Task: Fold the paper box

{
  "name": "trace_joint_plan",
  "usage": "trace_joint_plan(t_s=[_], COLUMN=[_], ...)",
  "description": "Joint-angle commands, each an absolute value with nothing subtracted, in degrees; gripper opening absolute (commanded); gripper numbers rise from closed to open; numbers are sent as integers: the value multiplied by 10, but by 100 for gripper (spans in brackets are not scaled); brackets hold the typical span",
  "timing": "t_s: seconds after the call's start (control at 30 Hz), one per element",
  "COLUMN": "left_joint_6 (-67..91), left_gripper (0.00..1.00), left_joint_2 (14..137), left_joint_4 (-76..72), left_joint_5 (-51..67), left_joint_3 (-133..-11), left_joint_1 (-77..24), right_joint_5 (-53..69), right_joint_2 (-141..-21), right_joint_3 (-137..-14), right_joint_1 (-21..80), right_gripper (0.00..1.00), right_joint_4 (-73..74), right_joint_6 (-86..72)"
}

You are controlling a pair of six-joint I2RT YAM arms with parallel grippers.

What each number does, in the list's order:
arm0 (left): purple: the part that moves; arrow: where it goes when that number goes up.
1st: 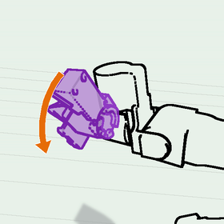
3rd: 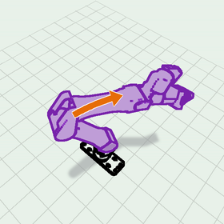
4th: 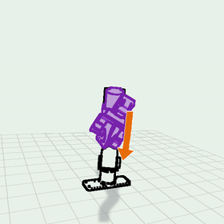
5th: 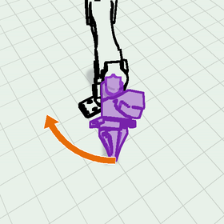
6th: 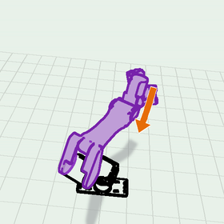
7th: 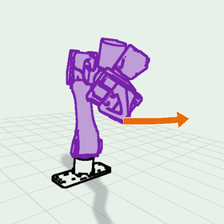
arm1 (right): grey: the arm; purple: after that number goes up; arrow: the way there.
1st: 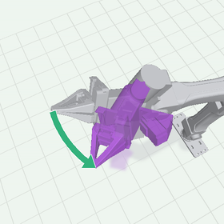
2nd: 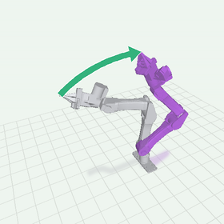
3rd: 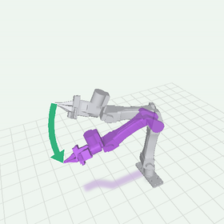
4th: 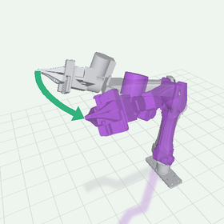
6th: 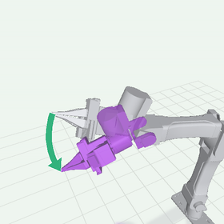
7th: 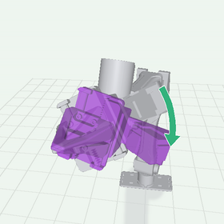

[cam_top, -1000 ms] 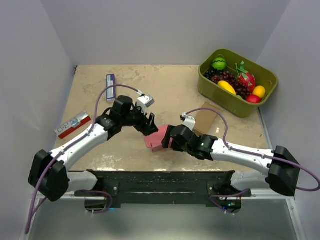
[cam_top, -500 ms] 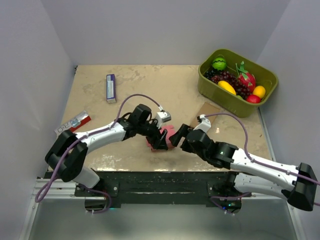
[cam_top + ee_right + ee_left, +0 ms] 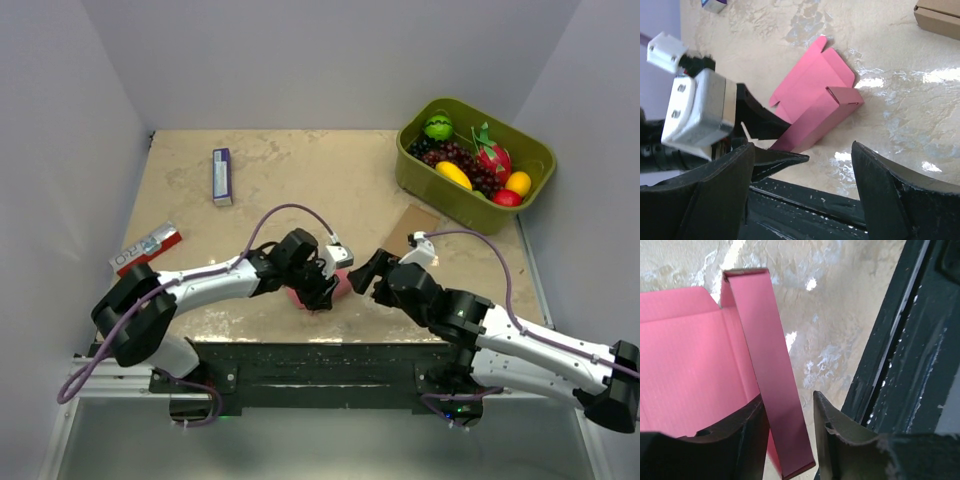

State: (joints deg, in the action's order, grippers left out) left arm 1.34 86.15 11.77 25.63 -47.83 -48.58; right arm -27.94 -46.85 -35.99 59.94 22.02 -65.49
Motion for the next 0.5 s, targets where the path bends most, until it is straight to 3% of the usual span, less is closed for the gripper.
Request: trace_joint_plan(t_s=[0.0,0.13,0.23,0.47], left_joint_6=[3,14,35,9], left_gripper=[36,24,23,23], left_joint_2=[817,794,789,822], left_joint_4=[116,120,136,169], left_joint_5=[135,27,-116,-306], left_joint_3=[-463,-456,-461,-465], left_joint_1=[-526,-577,-615,-662], right_joint_5=[-297,-293,-293,-301], right_joint_2=[-483,-487,-483,-471], right_joint_3=[-360,-358,-352,-341], right_joint_1=[599,599,599,599], right_gripper=[81,81,81,81], right_joint_4=[214,202,200,191], right_joint_6=[-644,-642,-644,-645])
